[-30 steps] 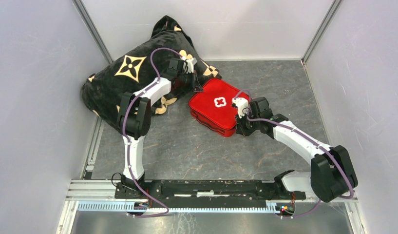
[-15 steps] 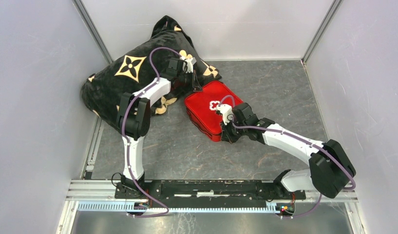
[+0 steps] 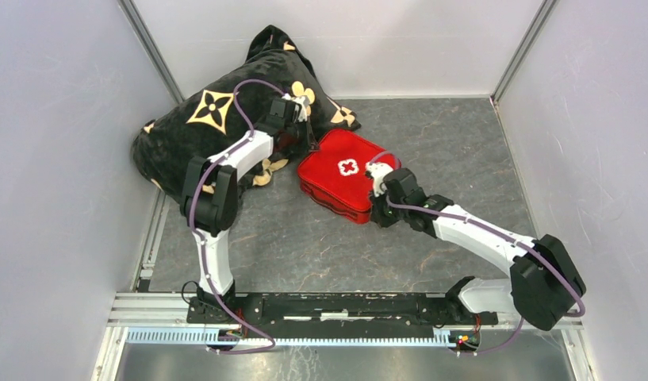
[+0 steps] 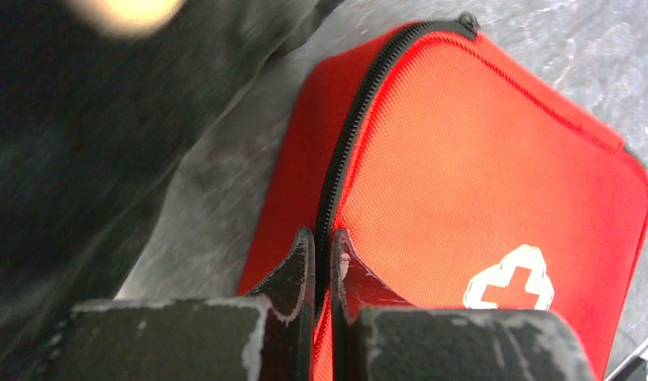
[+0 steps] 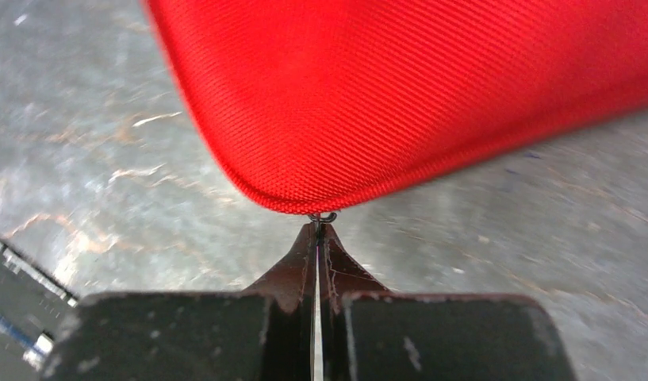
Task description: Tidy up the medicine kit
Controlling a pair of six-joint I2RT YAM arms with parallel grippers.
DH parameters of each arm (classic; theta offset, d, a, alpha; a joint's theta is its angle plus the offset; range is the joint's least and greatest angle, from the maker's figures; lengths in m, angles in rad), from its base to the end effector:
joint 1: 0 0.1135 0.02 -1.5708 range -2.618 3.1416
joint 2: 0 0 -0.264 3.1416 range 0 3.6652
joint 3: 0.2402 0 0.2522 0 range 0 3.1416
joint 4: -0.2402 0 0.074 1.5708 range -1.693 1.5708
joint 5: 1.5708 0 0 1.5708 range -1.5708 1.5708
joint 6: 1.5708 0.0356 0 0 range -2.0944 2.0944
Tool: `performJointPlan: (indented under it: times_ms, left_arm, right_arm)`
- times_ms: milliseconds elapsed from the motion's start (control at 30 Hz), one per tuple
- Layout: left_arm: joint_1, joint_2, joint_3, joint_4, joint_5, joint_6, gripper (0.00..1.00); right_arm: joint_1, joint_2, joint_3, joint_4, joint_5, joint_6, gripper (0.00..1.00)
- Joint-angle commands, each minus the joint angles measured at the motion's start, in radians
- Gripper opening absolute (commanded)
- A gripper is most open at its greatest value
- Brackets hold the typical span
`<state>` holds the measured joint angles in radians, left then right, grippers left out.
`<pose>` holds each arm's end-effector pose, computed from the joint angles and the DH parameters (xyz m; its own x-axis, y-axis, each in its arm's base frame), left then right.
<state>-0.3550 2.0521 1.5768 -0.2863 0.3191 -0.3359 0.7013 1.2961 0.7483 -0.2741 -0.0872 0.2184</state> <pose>0.4326 -0.1723 0.2144 -0.7898 -0.0410 -0.6119 0.2993 0.8451 -0.4429 0.1991 0.1722 0.2111 -0.6954 -0.3047 -0.6508 -0.5505 0.8081 0.2098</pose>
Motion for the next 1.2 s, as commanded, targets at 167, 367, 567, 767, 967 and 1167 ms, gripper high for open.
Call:
performJointPlan:
  times_ms: [167,367,567,767,967,1167]
  left_arm:
    - [-0.002,-0.304,-0.318,-0.115,-0.213,-0.154,0.1]
    - [-0.008,-0.507,-0.511,-0.095,-0.193,-0.178,0.43]
    - [-0.01,-0.61,-0.518,-0.097,-0.21,-0.143,0.62]
    - [-0.222,-0.655,-0.44,-0.082,-0.355,0.053,0.68]
    - [-0.433,-0.599,-0.432,0.005,-0.447,0.292,0.68]
    - [-0.44,-0.574,-0.474,0.104,-0.422,0.441,0.75]
  right_arm:
    - [-0.247,0.113,0.121,0.065,0.008,-0.06,0.0]
    - [-0.311,0.226,0.241,0.059,0.017,-0.095,0.0]
    - [-0.32,0.261,0.285,0.039,-0.029,-0.137,0.0]
    - [-0.319,0.262,0.271,0.023,-0.059,-0.153,0.0]
    - [-0.318,0.262,0.259,0.024,-0.096,-0.154,0.0]
    - [-0.319,0.262,0.252,0.021,-0.106,-0.158,0.0]
